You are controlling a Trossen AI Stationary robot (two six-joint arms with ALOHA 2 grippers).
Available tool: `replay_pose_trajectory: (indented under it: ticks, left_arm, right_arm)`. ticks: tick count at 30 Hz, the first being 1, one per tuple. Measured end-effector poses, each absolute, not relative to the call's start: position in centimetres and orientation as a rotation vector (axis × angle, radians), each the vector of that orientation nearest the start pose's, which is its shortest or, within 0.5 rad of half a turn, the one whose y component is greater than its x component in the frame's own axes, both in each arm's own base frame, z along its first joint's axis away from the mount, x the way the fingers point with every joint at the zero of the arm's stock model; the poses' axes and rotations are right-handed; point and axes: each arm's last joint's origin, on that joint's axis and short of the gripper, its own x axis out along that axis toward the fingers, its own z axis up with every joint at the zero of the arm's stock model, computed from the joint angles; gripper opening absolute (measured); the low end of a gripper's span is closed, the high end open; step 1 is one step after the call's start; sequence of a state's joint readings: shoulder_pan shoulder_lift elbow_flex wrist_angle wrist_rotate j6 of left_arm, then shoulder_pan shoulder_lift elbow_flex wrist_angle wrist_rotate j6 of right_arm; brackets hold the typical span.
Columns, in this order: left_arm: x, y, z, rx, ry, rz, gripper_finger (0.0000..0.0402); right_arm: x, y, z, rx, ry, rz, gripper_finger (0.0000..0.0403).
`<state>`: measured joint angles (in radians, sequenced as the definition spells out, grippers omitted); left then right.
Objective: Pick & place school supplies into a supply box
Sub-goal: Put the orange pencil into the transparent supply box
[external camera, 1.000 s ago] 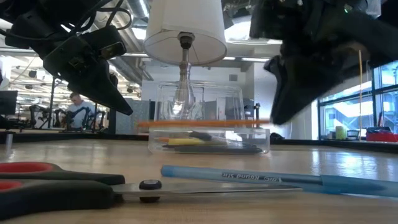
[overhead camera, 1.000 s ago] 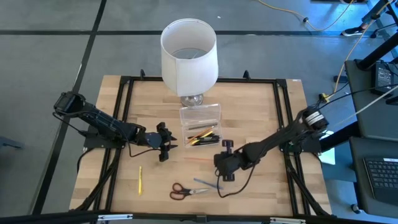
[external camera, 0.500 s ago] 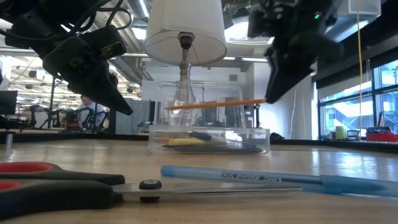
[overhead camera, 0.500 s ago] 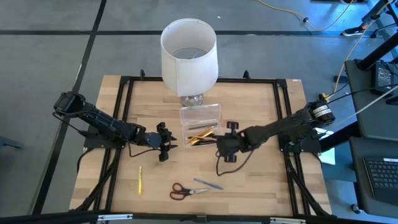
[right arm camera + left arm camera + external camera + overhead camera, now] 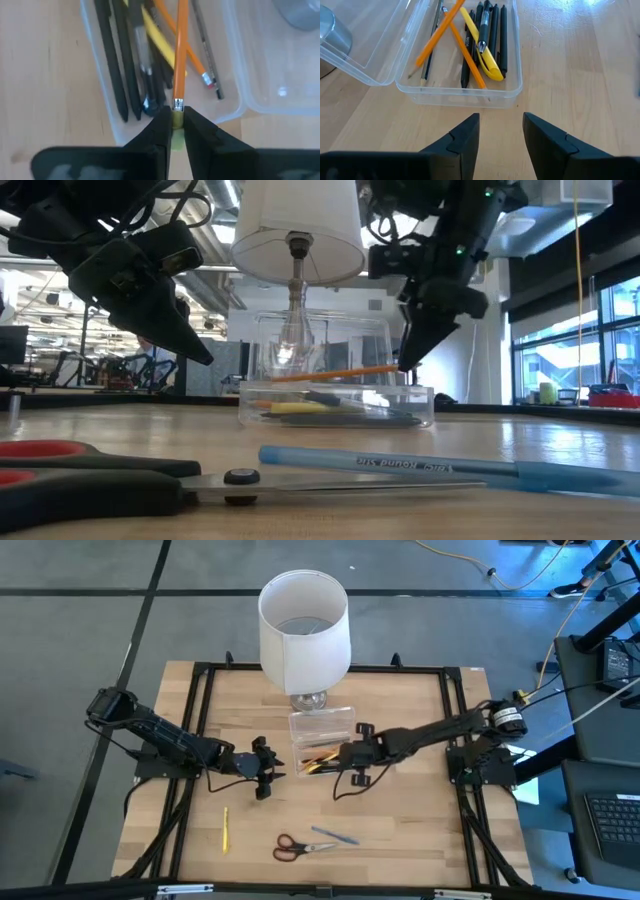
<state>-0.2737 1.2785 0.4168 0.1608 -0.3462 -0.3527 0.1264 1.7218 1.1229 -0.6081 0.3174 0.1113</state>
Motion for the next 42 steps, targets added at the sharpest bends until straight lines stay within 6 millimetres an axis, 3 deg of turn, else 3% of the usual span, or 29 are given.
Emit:
replay_pose_trajectory:
  ticks: [12, 23, 33, 42]
  left_arm:
    - [21.6, -5.0, 14.8, -0.125, 0.644, 0.185, 0.0143]
    - [21.6, -5.0, 14.8, -0.126, 0.644, 0.186, 0.0143]
    - [21.6, -5.0, 14.8, -0.126, 0.644, 0.185, 0.0143]
    - [21.6, -5.0, 14.8, -0.126, 0.644, 0.186, 0.0143]
  right_arm:
    - [33.0, 2.8, 18.7, -0.074, 1.153, -0.227, 0.0045]
    - [33.9, 2.9, 15.3, -0.109, 1.252, -0.224, 0.0045]
    - [33.9, 2.9, 15.0, -0.133, 1.265, -0.209, 0.0046]
    - [33.7, 2.9, 15.3, -0.118, 1.26, -0.239, 0.0091]
